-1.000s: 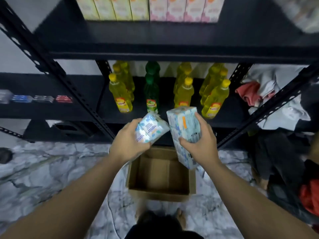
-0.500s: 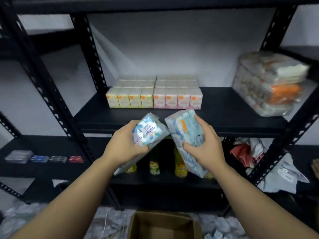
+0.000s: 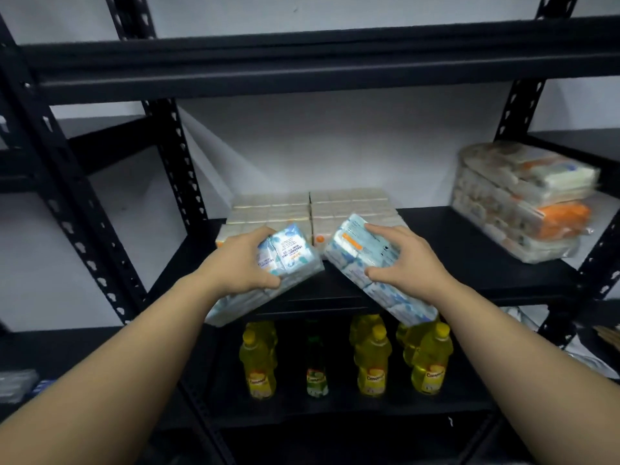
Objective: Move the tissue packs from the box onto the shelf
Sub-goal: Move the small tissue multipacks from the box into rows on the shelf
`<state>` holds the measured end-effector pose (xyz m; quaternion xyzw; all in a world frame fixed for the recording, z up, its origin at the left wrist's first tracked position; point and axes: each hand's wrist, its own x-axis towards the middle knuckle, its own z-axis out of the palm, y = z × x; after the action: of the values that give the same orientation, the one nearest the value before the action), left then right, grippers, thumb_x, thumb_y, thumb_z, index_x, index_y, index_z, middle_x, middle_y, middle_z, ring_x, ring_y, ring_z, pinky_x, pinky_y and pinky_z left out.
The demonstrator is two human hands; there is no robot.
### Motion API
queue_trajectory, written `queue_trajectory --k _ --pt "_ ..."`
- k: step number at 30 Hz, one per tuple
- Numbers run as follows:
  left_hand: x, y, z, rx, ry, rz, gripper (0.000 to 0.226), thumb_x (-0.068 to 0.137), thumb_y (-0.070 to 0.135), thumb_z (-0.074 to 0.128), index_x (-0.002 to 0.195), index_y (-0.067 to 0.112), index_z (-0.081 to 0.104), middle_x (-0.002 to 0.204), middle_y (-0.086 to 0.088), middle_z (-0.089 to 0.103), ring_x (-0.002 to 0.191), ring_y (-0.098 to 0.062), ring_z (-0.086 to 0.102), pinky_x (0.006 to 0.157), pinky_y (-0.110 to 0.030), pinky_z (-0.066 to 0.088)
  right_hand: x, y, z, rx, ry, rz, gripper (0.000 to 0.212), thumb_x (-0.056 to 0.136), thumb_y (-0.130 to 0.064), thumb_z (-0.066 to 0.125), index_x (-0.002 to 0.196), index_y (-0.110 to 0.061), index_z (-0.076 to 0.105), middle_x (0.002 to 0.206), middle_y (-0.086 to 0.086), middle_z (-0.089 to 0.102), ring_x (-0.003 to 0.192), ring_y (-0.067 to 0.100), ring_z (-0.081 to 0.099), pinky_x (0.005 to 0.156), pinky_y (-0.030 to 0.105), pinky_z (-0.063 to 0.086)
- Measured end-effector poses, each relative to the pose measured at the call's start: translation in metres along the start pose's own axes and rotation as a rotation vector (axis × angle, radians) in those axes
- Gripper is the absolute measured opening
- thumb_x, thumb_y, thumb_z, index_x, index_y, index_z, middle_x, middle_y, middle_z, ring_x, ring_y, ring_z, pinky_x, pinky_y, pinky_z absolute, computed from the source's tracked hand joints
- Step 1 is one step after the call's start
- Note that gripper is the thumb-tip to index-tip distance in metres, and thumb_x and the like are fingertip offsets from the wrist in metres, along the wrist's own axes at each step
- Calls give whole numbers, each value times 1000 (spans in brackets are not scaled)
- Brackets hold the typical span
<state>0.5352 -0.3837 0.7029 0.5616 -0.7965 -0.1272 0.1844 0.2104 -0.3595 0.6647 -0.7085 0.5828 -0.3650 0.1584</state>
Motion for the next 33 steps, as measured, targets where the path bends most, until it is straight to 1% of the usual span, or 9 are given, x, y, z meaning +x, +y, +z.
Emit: queue_trajectory --k 4,8,11,15,19,23,25,30,33 --pt "23 -26 1 12 -100 9 80 58 39 82 129 43 46 104 12 65 84 -10 63 77 -39 59 19 -2 11 -80 -71 37 77 72 -31 83 143 -42 55 120 -13 54 109 8 53 82 11 38" --pt "41 -40 4 39 -184 25 81 60 41 81 131 41 42 102 11 64 85 -10 62 75 -35 57 30 -2 21 -139 -142 57 71 72 -34 81 138 -44 58 125 -12 55 114 11 53 95 29 46" --pt "50 -47 8 52 -204 14 75 63 40 83 122 34 37 93 10 60 81 -11 60 66 -33 51 37 -3 21 -165 -184 61 69 73 -33 81 138 -42 58 132 -10 55 118 13 51 100 33 46" --pt "60 -54 13 60 -240 22 77 59 47 81 125 33 44 105 8 59 90 -11 59 78 -36 54 49 3 21 -189 -259 49 69 73 -38 79 138 -45 57 137 -11 54 119 14 53 102 37 47" --pt "64 -57 15 114 -205 60 103 45 65 66 140 28 48 119 8 45 105 -14 51 92 -36 50 60 8 20 -218 -340 21 70 72 -41 77 139 -46 56 143 -10 53 127 15 50 109 40 43" --pt "65 -50 22 112 -166 84 110 46 67 63 146 25 45 119 8 44 110 -15 48 97 -36 48 66 11 20 -262 -389 -38 76 72 -54 80 142 -43 53 145 -11 53 128 14 50 109 39 43" --pt "66 -42 29 98 -124 104 105 50 70 64 144 27 47 117 8 45 111 -14 48 97 -36 47 67 12 20 -278 -391 -48 83 67 -66 81 141 -43 51 143 -12 53 127 14 50 108 40 44" --pt "74 -14 47 54 -31 191 92 64 86 56 139 32 53 119 8 51 117 -15 48 101 -37 45 65 12 13 -252 -391 -77 86 67 -71 79 142 -42 49 140 -15 55 124 12 52 105 37 46" --pt "83 6 55 96 -27 265 81 75 82 57 140 33 53 122 7 55 119 -17 48 100 -39 44 60 18 -3 -247 -411 -56 88 67 -76 77 142 -43 48 136 -18 57 120 7 55 104 36 48"
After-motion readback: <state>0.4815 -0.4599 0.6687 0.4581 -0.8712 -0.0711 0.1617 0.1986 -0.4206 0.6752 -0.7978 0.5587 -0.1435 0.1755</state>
